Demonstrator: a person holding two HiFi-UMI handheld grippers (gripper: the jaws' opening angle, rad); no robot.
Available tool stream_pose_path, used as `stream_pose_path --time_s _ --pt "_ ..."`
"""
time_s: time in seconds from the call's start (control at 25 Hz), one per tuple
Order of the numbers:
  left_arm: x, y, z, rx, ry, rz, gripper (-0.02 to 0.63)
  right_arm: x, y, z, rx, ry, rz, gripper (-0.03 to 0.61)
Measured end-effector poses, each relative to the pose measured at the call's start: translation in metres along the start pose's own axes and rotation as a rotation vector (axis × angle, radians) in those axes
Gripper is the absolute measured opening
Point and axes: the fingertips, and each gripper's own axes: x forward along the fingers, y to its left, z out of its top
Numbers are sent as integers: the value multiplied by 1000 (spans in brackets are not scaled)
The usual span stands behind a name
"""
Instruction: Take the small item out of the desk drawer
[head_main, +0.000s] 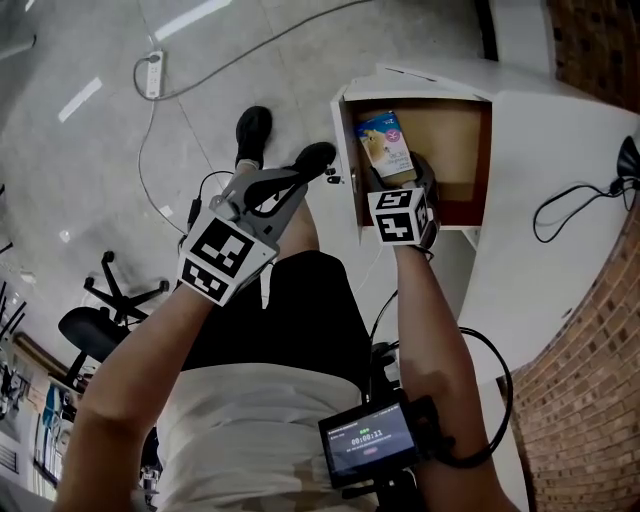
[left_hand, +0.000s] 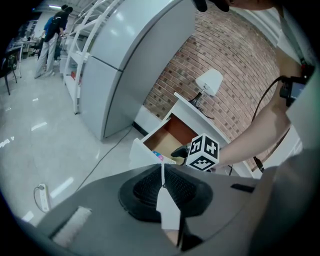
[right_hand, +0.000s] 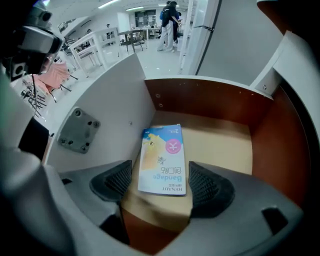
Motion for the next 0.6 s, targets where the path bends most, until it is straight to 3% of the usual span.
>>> stream_pose_path --time_s 0.6 --pt "-13 2 -22 -19 18 17 18 24 -2 -6 -53 66 -70 324"
